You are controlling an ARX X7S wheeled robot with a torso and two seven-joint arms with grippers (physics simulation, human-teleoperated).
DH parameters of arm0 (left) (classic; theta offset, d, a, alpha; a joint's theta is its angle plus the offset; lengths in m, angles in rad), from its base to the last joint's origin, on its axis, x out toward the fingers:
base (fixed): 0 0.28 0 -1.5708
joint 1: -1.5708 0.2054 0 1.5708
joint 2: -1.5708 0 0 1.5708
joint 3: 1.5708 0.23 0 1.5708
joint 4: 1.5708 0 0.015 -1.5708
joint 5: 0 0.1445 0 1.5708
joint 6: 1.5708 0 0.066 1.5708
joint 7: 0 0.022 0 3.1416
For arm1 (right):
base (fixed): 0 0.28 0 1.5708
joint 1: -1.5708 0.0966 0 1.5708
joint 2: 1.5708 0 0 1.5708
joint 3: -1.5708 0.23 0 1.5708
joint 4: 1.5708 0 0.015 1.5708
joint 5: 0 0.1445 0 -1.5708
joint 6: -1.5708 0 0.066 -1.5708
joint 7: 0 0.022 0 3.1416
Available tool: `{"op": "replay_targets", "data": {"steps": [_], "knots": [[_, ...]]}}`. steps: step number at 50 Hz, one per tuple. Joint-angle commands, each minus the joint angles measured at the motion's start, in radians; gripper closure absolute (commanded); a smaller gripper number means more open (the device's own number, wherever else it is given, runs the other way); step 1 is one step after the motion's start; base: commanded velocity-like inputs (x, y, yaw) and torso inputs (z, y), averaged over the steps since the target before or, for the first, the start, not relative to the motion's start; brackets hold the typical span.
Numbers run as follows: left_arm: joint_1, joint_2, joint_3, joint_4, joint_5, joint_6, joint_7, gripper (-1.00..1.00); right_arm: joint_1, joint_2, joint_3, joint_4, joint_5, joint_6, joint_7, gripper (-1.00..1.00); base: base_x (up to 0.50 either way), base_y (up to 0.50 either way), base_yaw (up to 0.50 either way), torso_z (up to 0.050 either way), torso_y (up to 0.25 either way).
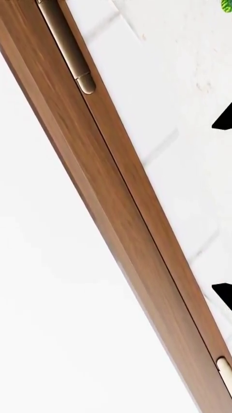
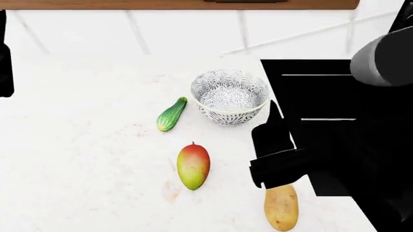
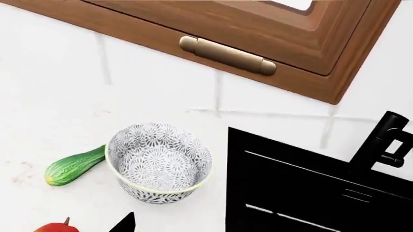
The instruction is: There is a mixed pile of frozen fruits and vegetables on the counter. Locate all the frozen vegetables and place the items in a bowl on the counter. Take all the frozen fruits and defrost them in a running sink.
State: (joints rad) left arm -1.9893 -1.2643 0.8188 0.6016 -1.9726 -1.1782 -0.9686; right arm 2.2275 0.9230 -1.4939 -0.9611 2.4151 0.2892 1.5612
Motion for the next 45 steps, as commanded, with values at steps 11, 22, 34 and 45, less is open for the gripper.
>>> {"op": "replay_targets", "data": {"steps": [11,22,34,45], "knots": [[0.006,0.013,-0.004,-0.004,-0.003,0.007,-0.008,-1.00,0.128,0.019,-0.130,-0.057,0.252,-0.090,0.009,-1.00,0.00,0.00,0.00,0.000,0.000],[0.021,0.003,-0.009,0.003,0.005,0.015,-0.001,-1.00,0.061,-0.045,-0.145,-0.085,0.224,-0.178,0.006,-1.00,0.00,0.00,0.00,0.000,0.000],[0.028,-0.004,-0.012,0.009,0.003,0.016,-0.002,-1.00,-0.046,-0.067,-0.166,-0.085,0.118,-0.205,0.006,-1.00,0.00,0.00,0.00,0.000,0.000],[0.028,-0.006,-0.017,0.009,-0.001,0.014,-0.003,-1.00,-0.152,-0.073,-0.180,-0.086,0.039,-0.211,0.008,-1.00,0.00,0.00,0.00,0.000,0.000]]}}
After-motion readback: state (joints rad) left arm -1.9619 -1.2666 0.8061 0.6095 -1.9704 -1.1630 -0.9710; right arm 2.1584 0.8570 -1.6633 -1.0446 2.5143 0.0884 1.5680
